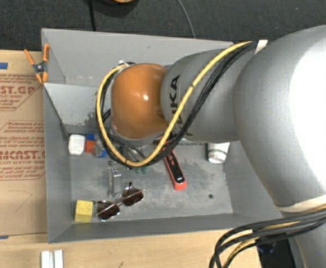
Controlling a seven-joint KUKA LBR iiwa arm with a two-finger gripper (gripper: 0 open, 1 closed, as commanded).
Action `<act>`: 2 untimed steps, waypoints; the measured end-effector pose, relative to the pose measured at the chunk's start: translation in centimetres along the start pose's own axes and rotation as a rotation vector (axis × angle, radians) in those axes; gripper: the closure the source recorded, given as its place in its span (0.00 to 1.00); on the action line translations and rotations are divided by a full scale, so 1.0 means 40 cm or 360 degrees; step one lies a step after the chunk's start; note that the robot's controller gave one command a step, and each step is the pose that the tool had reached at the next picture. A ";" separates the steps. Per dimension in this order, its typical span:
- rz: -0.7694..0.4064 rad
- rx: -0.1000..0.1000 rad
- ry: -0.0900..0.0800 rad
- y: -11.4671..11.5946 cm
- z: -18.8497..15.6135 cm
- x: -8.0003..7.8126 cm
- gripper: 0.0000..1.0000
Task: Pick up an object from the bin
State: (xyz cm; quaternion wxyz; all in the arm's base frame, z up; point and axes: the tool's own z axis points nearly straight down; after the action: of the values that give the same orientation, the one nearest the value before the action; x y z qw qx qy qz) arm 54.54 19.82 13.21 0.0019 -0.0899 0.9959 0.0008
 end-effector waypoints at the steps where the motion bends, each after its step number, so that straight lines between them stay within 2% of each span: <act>1: -0.0169 -0.0002 0.0002 -0.003 0.064 0.068 0.00; 2: -0.0276 -0.0001 -0.0002 0.017 0.103 0.106 0.00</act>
Offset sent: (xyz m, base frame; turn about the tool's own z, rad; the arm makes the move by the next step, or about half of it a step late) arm -0.0651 0.0149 -0.0621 0.0248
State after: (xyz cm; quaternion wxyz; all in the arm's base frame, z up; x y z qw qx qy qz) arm 50.25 19.73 9.08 0.0026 -0.1759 0.9844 0.0009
